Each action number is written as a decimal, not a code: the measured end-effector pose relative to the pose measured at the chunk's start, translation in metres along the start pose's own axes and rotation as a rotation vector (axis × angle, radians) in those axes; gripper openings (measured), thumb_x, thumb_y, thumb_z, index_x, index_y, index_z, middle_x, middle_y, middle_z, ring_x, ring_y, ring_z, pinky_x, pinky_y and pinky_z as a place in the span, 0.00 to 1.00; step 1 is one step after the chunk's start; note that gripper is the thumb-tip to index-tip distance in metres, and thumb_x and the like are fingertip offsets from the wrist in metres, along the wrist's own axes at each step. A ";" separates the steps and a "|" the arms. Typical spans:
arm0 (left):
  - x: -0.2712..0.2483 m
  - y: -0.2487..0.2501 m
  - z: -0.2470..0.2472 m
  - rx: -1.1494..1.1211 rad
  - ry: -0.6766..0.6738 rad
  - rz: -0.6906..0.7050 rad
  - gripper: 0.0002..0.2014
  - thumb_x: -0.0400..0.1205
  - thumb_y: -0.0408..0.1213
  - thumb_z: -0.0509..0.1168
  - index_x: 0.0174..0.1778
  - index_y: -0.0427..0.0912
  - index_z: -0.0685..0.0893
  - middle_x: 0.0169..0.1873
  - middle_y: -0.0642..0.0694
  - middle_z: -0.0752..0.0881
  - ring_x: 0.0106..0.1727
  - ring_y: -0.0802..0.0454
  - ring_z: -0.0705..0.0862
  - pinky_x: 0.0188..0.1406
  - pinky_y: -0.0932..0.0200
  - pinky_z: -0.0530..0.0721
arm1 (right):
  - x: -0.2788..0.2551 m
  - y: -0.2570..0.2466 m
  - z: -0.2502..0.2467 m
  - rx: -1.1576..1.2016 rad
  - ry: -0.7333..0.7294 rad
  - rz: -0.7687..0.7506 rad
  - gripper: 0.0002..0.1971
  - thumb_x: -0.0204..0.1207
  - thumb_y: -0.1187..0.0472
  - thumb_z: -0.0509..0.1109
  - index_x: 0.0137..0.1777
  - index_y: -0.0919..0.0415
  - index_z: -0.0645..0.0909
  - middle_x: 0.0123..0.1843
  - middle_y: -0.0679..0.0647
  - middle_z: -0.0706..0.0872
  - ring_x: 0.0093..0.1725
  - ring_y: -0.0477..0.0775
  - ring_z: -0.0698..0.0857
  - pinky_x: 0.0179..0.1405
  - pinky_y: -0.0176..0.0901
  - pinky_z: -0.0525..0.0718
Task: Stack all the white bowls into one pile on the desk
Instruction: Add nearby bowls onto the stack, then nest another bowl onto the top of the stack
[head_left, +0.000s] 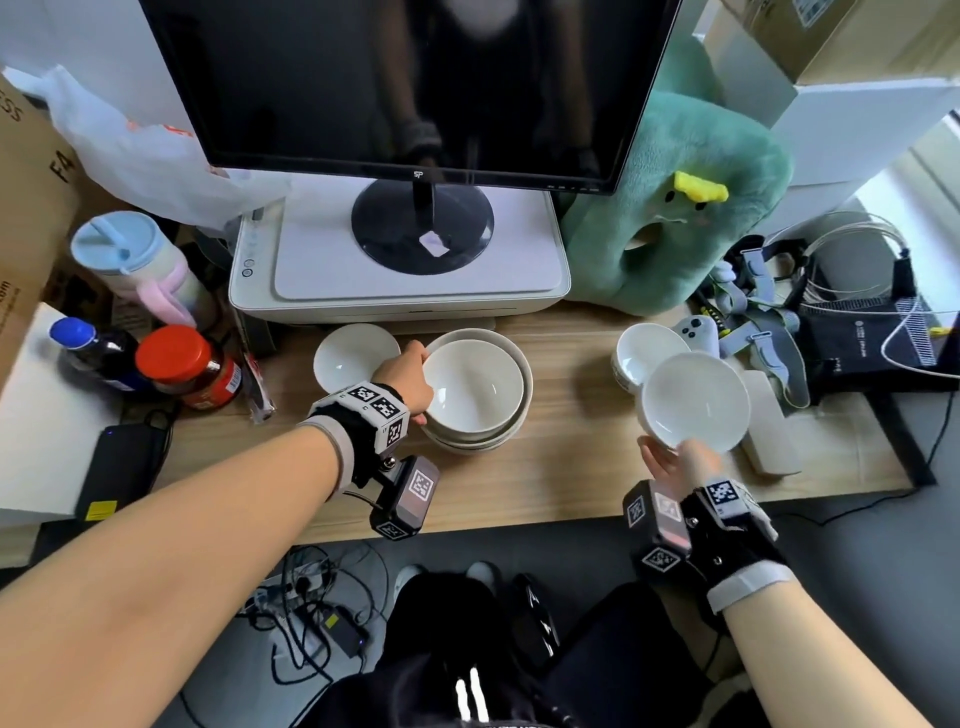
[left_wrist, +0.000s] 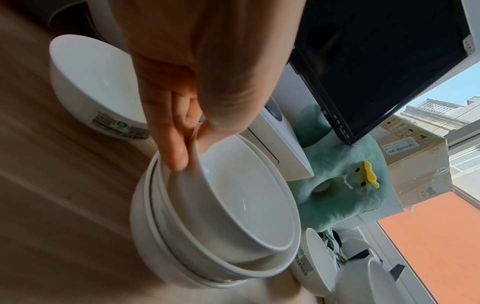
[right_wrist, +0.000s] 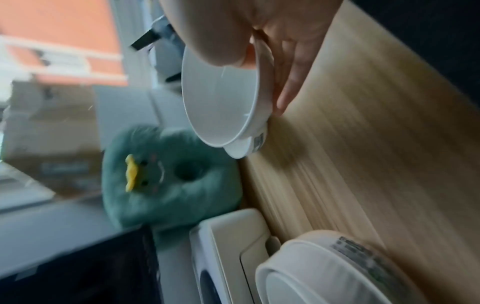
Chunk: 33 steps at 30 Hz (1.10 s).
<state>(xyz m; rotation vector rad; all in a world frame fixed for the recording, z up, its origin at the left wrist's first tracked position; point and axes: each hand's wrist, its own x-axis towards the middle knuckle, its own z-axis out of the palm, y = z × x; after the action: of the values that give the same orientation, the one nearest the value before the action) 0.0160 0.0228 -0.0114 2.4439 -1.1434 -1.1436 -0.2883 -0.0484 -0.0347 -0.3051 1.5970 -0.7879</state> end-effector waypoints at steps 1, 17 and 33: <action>0.002 -0.001 0.000 -0.010 0.004 -0.001 0.18 0.79 0.30 0.58 0.66 0.42 0.70 0.56 0.38 0.86 0.32 0.40 0.89 0.40 0.50 0.91 | -0.009 -0.004 0.005 -0.020 -0.023 -0.032 0.11 0.82 0.69 0.45 0.58 0.66 0.66 0.11 0.54 0.82 0.37 0.54 0.82 0.35 0.36 0.85; 0.014 -0.033 0.003 -0.181 -0.124 -0.026 0.22 0.85 0.35 0.49 0.77 0.42 0.64 0.28 0.43 0.82 0.21 0.49 0.80 0.17 0.63 0.79 | -0.064 -0.010 0.121 -0.353 -0.405 -0.234 0.24 0.78 0.72 0.47 0.75 0.70 0.66 0.53 0.67 0.80 0.30 0.56 0.85 0.18 0.32 0.81; 0.025 -0.034 0.011 -0.248 -0.114 0.019 0.18 0.83 0.34 0.57 0.69 0.37 0.72 0.40 0.36 0.87 0.17 0.57 0.84 0.18 0.64 0.84 | -0.048 0.005 0.132 -0.255 -0.409 -0.023 0.23 0.77 0.67 0.48 0.71 0.63 0.68 0.21 0.52 0.88 0.33 0.48 0.83 0.54 0.53 0.72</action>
<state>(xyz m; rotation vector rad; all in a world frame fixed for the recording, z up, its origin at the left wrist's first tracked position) 0.0375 0.0294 -0.0487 2.2018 -0.9859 -1.3462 -0.1521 -0.0564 -0.0013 -0.6280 1.3046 -0.4976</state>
